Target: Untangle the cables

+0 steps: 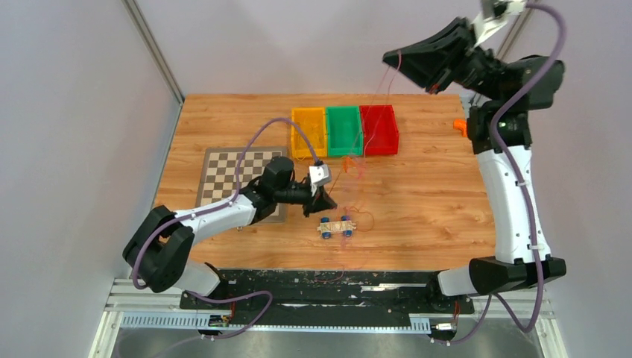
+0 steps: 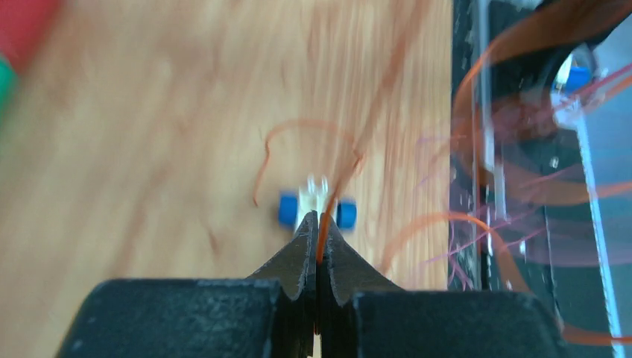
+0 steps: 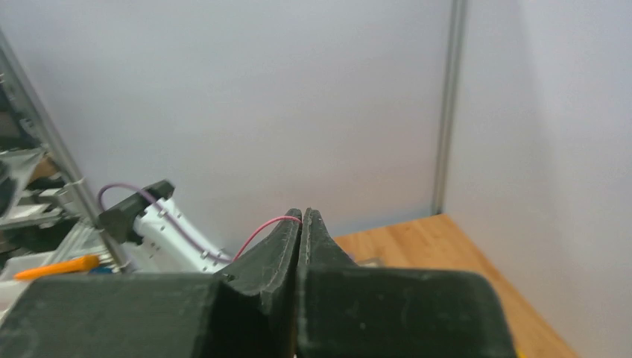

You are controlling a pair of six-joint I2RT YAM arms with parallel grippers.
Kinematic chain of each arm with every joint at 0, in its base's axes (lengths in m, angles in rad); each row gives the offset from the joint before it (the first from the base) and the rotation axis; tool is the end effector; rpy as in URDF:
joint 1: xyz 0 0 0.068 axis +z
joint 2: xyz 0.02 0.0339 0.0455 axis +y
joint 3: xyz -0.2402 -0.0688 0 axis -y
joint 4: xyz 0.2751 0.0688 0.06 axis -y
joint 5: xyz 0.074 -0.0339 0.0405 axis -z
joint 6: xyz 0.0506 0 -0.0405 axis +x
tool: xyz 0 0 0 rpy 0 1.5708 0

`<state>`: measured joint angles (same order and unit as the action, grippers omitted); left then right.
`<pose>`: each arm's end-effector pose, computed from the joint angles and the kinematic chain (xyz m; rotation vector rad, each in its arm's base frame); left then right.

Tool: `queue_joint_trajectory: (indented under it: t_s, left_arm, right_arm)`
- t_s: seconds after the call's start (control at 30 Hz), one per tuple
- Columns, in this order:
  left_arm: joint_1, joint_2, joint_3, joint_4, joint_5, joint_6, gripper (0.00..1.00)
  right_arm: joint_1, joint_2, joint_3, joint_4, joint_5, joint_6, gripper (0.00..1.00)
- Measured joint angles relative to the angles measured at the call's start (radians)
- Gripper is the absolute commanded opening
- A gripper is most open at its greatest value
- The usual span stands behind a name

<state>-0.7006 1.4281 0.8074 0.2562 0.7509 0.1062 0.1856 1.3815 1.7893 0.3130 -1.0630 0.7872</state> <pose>0.2439 -0.2509 0.2005 1.2356 1.5644 -1.1131 0.2647 0.0947 0.5787 -0.7793 1.1057 1.2811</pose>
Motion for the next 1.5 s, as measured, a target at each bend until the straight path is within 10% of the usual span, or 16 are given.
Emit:
queue_joint_trajectory:
  t_s: [0.57,0.7,0.9,1.5]
  left_arm:
    - [0.224,0.068,-0.216,-0.213,-0.220,-0.243,0.00]
    - [0.246,0.044,-0.233,-0.240,-0.207,-0.250,0.55]
    - [0.230,-0.108,-0.195,-0.319,-0.142,-0.239,0.99]
    - [0.209,-0.333,0.003,-0.482,-0.106,-0.142,1.00]
  right_arm:
    - [-0.454,0.136,0.267,0.158,0.044,0.175,0.00]
    - [-0.483,0.126,0.225,0.191,0.043,0.199,0.00]
    - [-0.474,0.076,0.076,0.178,0.021,0.167,0.00]
    - [-0.285,0.227,0.318,0.017,0.096,-0.040,0.00]
